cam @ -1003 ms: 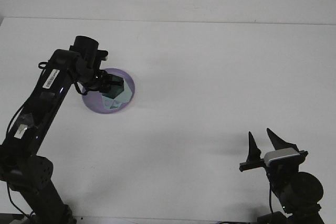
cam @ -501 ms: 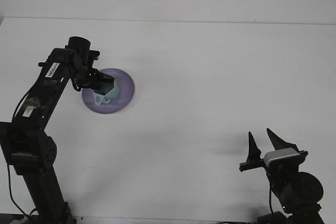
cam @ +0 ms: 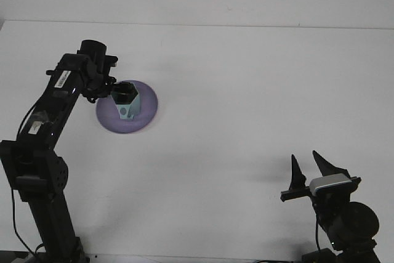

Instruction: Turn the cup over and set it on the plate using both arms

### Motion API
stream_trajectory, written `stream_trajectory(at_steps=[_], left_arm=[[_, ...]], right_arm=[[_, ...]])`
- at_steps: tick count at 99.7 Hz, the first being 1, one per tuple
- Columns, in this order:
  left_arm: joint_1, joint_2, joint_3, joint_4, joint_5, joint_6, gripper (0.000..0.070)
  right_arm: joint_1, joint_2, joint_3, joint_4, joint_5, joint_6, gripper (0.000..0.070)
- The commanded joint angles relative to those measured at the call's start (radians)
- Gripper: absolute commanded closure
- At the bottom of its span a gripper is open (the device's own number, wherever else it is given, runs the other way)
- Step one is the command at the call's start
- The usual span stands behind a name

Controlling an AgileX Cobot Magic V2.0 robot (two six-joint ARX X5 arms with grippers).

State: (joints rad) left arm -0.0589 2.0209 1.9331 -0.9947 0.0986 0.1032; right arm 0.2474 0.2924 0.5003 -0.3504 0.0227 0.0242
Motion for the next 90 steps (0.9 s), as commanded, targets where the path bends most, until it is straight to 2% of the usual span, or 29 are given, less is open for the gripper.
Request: stream_trajectory(at_steps=[1, 17, 33, 37, 43, 47, 52, 76, 90], left_arm=[[0.001, 0.019, 0.083, -0.033, -0.005, 0.007, 0.0195], [0.008, -0.021, 0.212, -0.103, -0.005, -0.042, 0.0196], [0.018, -0.147, 0.216, -0.117, -0.005, -0.045, 0.0220], [0.021, -0.182, 0.216, -0.128, -0.005, -0.045, 0.0281], [0.023, -0.235, 0.216, -0.138, -0.005, -0.045, 0.0427], [0.027, -0.281, 0.216, -0.142, -0.001, -0.044, 0.0568], [0.029, -0.332, 0.216, -0.142, -0.001, -0.044, 0.0700], [0.029, -0.569, 0.189, -0.156, -0.001, -0.043, 0.0687], [0.029, -0.738, -0.004, -0.090, -0.001, -0.034, 0.0687]], right_arm=[[0.001, 0.003, 0.006, 0.010, 0.002, 0.013, 0.0339], [0.001, 0.003, 0.006, 0.009, 0.003, 0.013, 0.0339], [0.001, 0.003, 0.006, 0.008, 0.003, 0.013, 0.0339], [0.001, 0.003, 0.006, 0.008, 0.003, 0.013, 0.0339], [0.001, 0.003, 0.006, 0.007, 0.003, 0.013, 0.0339], [0.001, 0.003, 0.006, 0.007, 0.003, 0.013, 0.0339], [0.001, 0.003, 0.006, 0.007, 0.003, 0.013, 0.0339], [0.001, 0.003, 0.006, 0.006, 0.003, 0.013, 0.0339], [0.001, 0.003, 0.006, 0.006, 0.003, 0.013, 0.0339]])
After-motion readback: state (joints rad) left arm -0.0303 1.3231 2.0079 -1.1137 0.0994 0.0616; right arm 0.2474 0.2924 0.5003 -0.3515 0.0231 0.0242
